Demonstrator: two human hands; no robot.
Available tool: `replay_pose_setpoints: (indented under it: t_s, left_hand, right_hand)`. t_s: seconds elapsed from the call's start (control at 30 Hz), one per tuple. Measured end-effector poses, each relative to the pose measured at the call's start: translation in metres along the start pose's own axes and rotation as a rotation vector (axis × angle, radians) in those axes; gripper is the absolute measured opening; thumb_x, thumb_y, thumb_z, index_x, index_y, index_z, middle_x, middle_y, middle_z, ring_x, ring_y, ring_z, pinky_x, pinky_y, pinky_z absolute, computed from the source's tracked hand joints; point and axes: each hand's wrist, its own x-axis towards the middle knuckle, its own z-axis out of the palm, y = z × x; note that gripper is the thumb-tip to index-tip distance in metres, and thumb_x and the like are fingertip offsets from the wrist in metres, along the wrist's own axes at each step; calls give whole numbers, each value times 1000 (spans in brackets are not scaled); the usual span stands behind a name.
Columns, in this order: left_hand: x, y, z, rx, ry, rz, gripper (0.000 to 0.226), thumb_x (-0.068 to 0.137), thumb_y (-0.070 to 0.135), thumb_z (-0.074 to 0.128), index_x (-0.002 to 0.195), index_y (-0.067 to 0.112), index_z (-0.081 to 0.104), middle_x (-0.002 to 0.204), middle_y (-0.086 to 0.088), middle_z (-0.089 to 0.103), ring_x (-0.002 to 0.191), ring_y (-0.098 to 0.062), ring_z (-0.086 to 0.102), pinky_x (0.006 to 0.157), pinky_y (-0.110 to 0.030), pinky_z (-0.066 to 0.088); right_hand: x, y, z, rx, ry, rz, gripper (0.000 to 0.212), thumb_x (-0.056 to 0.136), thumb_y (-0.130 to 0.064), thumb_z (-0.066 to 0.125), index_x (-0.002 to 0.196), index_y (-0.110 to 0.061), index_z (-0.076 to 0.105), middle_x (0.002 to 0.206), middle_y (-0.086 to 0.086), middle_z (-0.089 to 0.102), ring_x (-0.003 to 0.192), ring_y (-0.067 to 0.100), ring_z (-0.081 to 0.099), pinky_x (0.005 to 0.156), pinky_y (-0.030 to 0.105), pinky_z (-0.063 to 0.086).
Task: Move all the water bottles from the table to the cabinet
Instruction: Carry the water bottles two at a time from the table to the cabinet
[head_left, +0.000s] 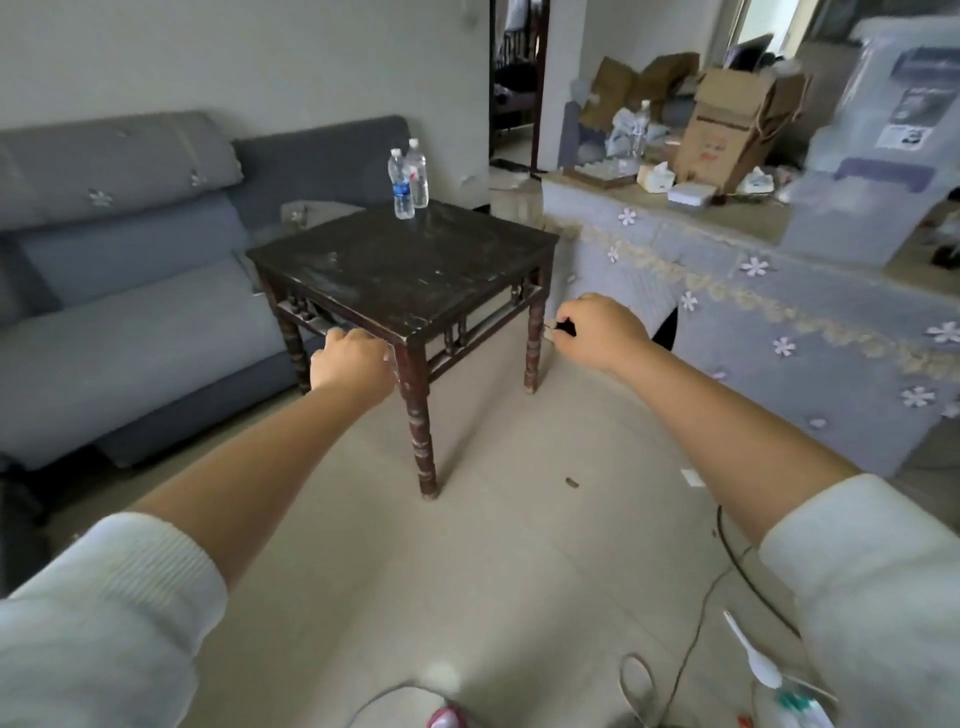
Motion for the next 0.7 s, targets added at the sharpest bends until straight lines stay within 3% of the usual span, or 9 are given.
replay_pose_setpoints:
  t_s: [0.17,0.4,0.7]
  left_hand:
    - [103,-22,-10,12,22,16,34,93,19,44,124,17,58,129,-9,52,127,-31,37,102,-43,40]
    - [217,-11,-12,-16,3,46,36,94,21,44,128,17,55,132,-9,50,129,-30,36,102,-43,41]
    - [358,40,3,-74,-18,52,37,94,23,44,129,17,54,135,-10,48,130,-31,36,103,-42,40]
  right_hand:
    - [92,-16,9,-3,12,20,32,92,-21,47,116,-3,59,113,18,54,112,34,53,76,32,40]
    - [195,-3,11,-25,-8,40,33,93,-24,48,118,-6,58,122,18,54,114,34,52,93,36,45]
    - [353,67,1,-83,-32,-11,35,93,-23,49,123,-7,55,123,19,53,115,35,51,89,35,44]
